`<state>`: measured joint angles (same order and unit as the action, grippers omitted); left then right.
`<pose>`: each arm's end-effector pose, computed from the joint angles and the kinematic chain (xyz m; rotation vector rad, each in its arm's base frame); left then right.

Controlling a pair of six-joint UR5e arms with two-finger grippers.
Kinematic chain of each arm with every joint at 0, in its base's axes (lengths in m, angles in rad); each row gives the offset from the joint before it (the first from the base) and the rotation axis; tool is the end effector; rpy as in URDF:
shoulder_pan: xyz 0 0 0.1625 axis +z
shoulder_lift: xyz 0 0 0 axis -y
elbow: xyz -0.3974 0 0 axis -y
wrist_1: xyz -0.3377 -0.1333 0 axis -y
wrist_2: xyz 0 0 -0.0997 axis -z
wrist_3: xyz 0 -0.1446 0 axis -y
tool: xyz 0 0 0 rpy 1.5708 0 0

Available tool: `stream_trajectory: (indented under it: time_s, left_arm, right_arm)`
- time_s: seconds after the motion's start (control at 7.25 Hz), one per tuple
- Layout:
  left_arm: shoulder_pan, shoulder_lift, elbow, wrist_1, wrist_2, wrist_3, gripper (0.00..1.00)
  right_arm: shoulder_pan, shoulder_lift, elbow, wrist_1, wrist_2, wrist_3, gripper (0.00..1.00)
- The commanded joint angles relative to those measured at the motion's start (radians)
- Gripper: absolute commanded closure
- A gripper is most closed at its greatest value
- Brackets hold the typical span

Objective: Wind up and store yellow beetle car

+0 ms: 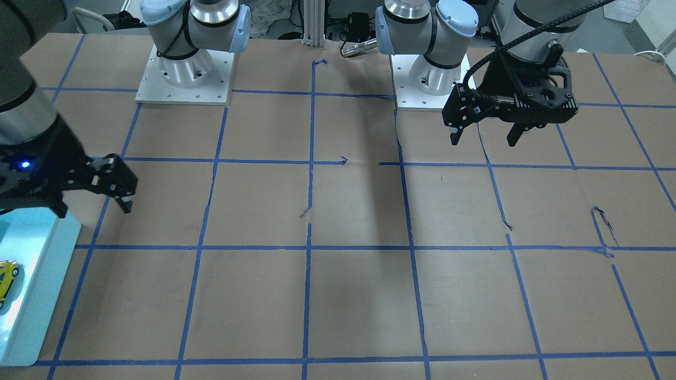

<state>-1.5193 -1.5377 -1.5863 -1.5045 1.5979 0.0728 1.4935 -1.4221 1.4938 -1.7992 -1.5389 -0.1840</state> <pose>-0.1068 -0.4420 0.4299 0.0313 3.1066 -0.1275 0.0976 -0.5258 0.4041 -0.1703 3.1159 -0.2494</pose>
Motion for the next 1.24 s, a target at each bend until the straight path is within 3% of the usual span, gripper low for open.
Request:
stream_trajectory:
  time_s: [0.0, 0.14, 0.55, 1.1]
  left_arm:
    - [-0.001, -0.001, 0.002, 0.001, -0.004, 0.001, 0.00]
    - [-0.001, 0.001, 0.002, 0.006, -0.003, 0.001, 0.00]
    - [-0.001, 0.001, 0.000, 0.007, -0.004, 0.001, 0.00]
    - [-0.001, 0.001, 0.000, 0.007, -0.003, 0.001, 0.00]
  right_arm:
    - [0.131, -0.055, 0.003, 0.087, 0.005, 0.122, 0.00]
    - [0.125, -0.087, 0.003, 0.153, 0.006, 0.114, 0.00]
    - [0.122, -0.127, 0.014, 0.185, -0.023, 0.068, 0.00]
    - [0.122, -0.126, 0.028, 0.170, -0.013, 0.064, 0.00]
